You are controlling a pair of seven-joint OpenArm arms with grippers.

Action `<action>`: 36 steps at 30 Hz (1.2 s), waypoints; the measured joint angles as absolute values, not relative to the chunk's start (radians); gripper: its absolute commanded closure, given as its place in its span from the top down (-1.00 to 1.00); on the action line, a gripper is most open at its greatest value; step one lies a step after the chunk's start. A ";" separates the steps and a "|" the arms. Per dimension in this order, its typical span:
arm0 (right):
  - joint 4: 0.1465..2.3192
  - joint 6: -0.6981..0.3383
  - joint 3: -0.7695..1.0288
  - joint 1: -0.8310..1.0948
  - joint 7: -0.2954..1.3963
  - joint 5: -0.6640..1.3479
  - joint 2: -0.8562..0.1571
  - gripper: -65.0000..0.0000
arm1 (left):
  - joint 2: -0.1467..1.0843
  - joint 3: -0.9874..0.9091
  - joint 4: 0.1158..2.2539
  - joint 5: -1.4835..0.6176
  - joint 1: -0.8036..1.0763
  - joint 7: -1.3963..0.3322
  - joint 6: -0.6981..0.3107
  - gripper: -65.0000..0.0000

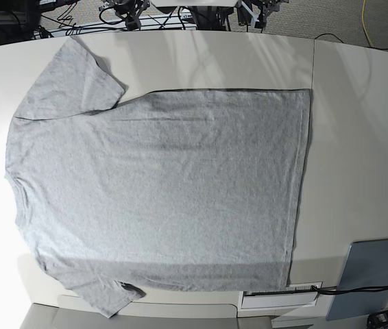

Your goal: Fold the T-shirt properly

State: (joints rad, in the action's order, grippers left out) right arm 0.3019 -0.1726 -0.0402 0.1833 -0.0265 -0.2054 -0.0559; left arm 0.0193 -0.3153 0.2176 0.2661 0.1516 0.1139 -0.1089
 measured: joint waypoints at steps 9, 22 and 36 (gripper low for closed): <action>0.302 -0.173 -0.040 0.183 -0.027 -0.205 -0.056 -0.43 | 0.020 -0.315 0.218 0.266 0.151 0.114 -0.109 0.29; 0.311 -0.165 -0.040 0.272 -0.072 -0.200 -0.083 -0.43 | 0.025 -0.315 0.390 0.270 0.279 0.121 -0.139 0.29; 0.955 -0.171 -0.042 0.741 0.076 -0.047 -0.255 -0.43 | 0.063 -0.314 1.074 0.104 0.711 -0.043 -0.312 0.29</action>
